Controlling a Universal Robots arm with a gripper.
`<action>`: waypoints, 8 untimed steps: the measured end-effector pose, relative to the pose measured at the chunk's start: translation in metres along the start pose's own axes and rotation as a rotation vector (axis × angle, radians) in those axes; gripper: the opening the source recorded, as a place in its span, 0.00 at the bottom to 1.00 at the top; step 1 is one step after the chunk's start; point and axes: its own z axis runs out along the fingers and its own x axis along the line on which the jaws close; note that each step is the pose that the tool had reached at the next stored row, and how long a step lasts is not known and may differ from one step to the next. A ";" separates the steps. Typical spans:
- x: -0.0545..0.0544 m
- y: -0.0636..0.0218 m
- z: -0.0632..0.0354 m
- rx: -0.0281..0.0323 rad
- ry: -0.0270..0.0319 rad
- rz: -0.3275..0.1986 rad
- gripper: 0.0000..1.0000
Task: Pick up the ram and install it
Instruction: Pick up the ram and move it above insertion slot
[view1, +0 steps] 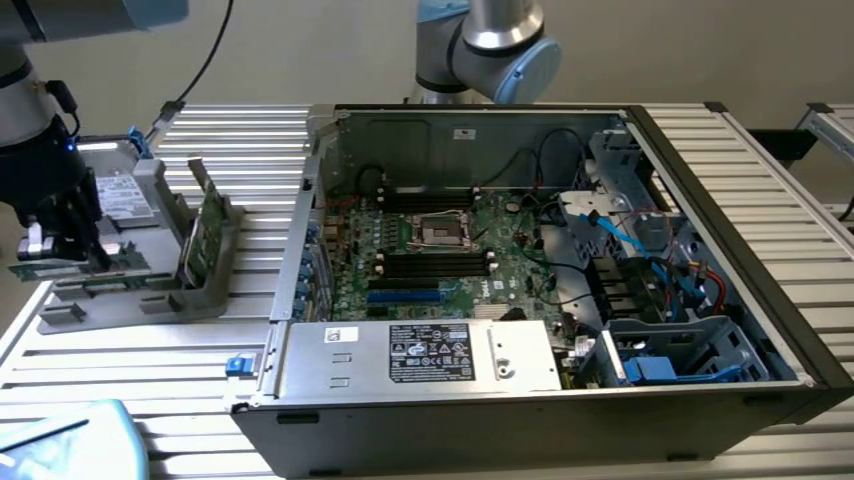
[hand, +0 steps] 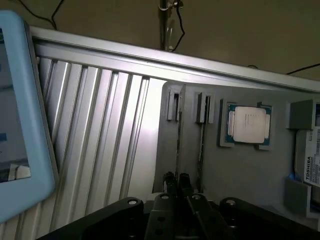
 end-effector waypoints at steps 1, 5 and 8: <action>0.000 -0.0015 -0.0044 0.0000 -0.0003 0.000 0.14; 0.002 -0.0093 -0.0194 0.0006 -0.0038 0.000 0.14; 0.003 -0.0161 -0.0300 0.0009 -0.0078 -0.001 0.14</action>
